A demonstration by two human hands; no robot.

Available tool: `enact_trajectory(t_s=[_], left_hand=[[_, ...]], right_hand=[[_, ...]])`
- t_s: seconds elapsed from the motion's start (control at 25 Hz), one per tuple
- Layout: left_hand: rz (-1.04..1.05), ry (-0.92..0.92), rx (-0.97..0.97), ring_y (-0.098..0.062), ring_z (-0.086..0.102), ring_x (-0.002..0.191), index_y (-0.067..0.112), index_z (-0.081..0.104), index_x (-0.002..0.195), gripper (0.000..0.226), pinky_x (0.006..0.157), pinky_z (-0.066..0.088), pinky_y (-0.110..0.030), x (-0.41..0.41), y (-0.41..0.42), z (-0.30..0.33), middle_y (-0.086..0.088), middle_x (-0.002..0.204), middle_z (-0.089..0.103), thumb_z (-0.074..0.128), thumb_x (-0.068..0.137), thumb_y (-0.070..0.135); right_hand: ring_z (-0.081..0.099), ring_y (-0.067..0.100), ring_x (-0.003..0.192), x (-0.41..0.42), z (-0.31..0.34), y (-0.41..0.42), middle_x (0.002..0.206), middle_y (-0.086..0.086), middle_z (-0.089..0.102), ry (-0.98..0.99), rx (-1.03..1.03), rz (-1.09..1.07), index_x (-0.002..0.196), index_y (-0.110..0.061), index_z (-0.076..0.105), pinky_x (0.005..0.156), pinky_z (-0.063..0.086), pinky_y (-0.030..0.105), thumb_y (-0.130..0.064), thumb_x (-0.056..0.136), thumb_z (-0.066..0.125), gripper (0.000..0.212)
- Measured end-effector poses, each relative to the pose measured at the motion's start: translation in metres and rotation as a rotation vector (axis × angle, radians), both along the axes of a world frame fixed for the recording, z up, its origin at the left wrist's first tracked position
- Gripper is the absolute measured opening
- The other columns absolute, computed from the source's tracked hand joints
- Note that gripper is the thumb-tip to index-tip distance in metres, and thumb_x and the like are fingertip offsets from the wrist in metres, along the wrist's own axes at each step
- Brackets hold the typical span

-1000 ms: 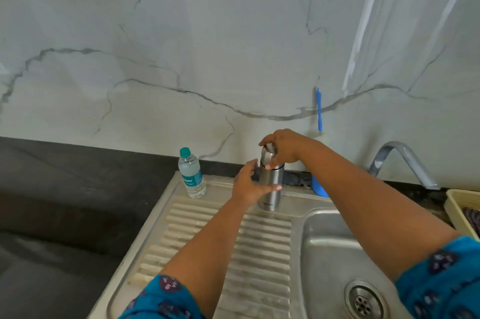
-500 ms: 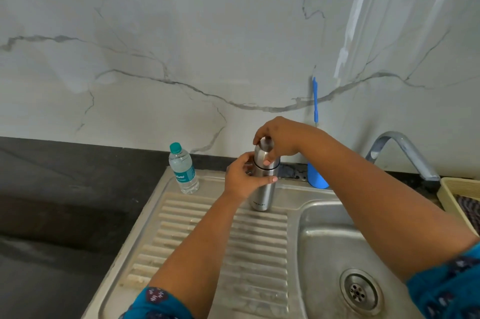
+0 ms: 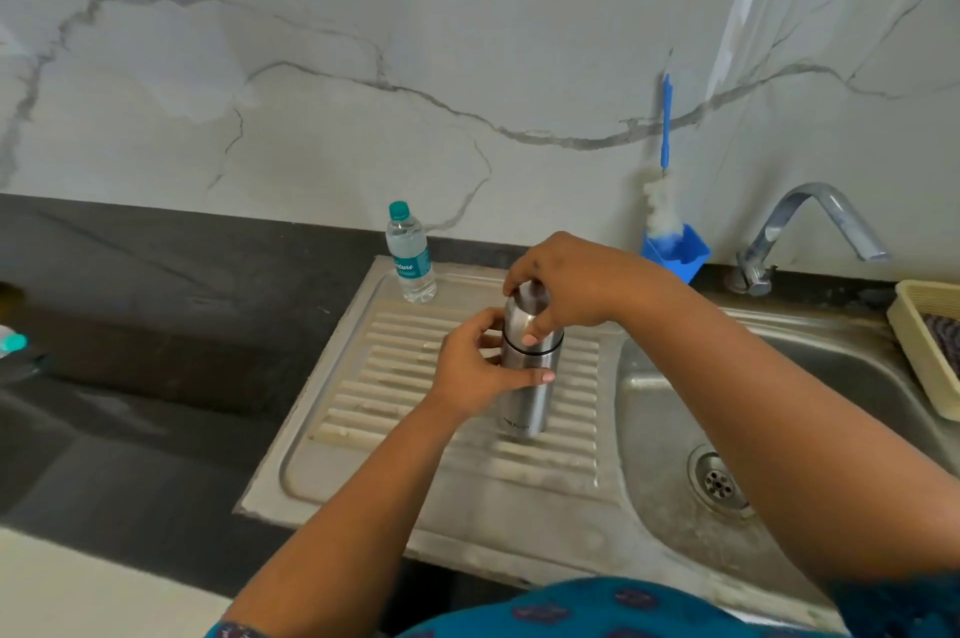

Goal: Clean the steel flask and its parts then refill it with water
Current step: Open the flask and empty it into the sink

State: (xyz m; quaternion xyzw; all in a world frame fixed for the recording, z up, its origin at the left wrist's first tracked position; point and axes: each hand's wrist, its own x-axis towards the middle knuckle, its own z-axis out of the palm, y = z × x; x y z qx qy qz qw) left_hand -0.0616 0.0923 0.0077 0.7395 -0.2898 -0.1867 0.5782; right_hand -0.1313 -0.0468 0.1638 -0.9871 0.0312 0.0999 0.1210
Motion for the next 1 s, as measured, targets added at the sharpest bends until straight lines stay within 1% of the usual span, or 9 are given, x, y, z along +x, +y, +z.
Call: enact_trajectory(t_s=[0.2,0.36,0.4,0.44,0.52,0.56,0.64,0.84,1.0], left_hand=[[0.008,-0.001,-0.01,-0.014,0.069,0.091,0.02,0.066,0.104,0.065,0.076,0.059,-0.03,-0.012,0.013,-0.013,0.007,0.097,0.073,0.098,0.048,0.03],[-0.03,0.03,-0.017,-0.008,0.067,0.091,0.023,0.065,0.101,0.057,0.074,0.055,-0.022,-0.014,0.017,-0.015,0.011,0.093,0.071,0.097,0.054,0.018],[-0.039,0.028,-0.017,-0.004,0.066,0.091,0.025,0.064,0.101,0.056,0.073,0.053,-0.018,-0.015,0.018,-0.015,0.013,0.094,0.069,0.097,0.056,0.016],[-0.042,0.026,-0.016,0.0,0.065,0.092,0.028,0.063,0.102,0.057,0.073,0.052,-0.016,-0.017,0.018,-0.016,0.013,0.097,0.068,0.096,0.057,0.015],[-0.049,0.026,-0.008,0.007,0.062,0.093,0.03,0.06,0.103,0.058,0.072,0.05,-0.011,-0.018,0.018,-0.017,0.014,0.101,0.067,0.095,0.06,0.014],[-0.052,0.017,-0.003,0.008,0.062,0.091,0.029,0.06,0.102,0.057,0.071,0.05,-0.01,-0.018,0.018,-0.017,0.014,0.1,0.067,0.095,0.06,0.015],[-0.058,0.001,0.005,0.004,0.064,0.087,0.027,0.061,0.101,0.056,0.071,0.051,-0.013,-0.015,0.018,-0.018,0.013,0.096,0.068,0.096,0.058,0.02],[-0.057,0.024,-0.015,-0.009,0.068,0.089,0.025,0.064,0.101,0.063,0.081,0.058,-0.028,-0.013,0.017,-0.02,0.01,0.095,0.072,0.096,0.047,0.033],[-0.087,0.029,-0.013,-0.011,0.069,0.091,0.022,0.064,0.103,0.065,0.083,0.059,-0.032,-0.009,0.018,-0.019,0.006,0.098,0.073,0.096,0.047,0.032]], right_hand=[[0.051,0.01,0.088,-0.013,-0.009,0.017,0.106,-0.009,0.051,0.0,-0.013,-0.02,0.127,-0.028,0.058,0.072,0.04,0.024,-0.036,0.072,0.082,0.061],[0.057,0.018,0.106,-0.016,-0.006,0.029,0.119,-0.001,0.058,0.017,-0.036,-0.105,0.137,-0.028,0.048,0.081,0.044,0.028,-0.054,0.072,0.076,0.076],[0.059,0.02,0.103,-0.014,-0.006,0.032,0.115,0.002,0.059,0.027,-0.085,-0.131,0.13,-0.025,0.053,0.08,0.046,0.029,-0.06,0.073,0.072,0.07],[0.059,0.021,0.094,-0.011,-0.006,0.036,0.107,0.003,0.059,0.042,-0.151,-0.147,0.113,-0.021,0.059,0.075,0.046,0.03,-0.064,0.075,0.067,0.058],[0.054,0.018,0.076,-0.008,-0.01,0.042,0.086,0.0,0.053,0.046,-0.237,-0.155,0.083,-0.018,0.051,0.06,0.041,0.026,-0.063,0.079,0.064,0.047],[0.052,0.016,0.073,-0.007,-0.011,0.043,0.081,-0.002,0.05,0.032,-0.245,-0.137,0.08,-0.019,0.047,0.055,0.036,0.025,-0.059,0.079,0.066,0.044],[0.054,0.017,0.076,-0.006,-0.014,0.042,0.085,-0.003,0.055,0.012,-0.229,-0.098,0.08,-0.02,0.046,0.055,0.037,0.024,-0.052,0.077,0.071,0.041],[0.055,0.015,0.084,-0.004,-0.01,0.032,0.089,-0.003,0.056,0.025,-0.234,0.01,0.083,-0.018,0.055,0.073,0.05,0.03,-0.053,0.073,0.074,0.042],[0.045,0.008,0.082,-0.005,-0.005,0.024,0.078,-0.018,0.042,0.025,-0.201,0.096,0.092,-0.019,0.069,0.072,0.038,0.024,-0.059,0.074,0.071,0.044]])
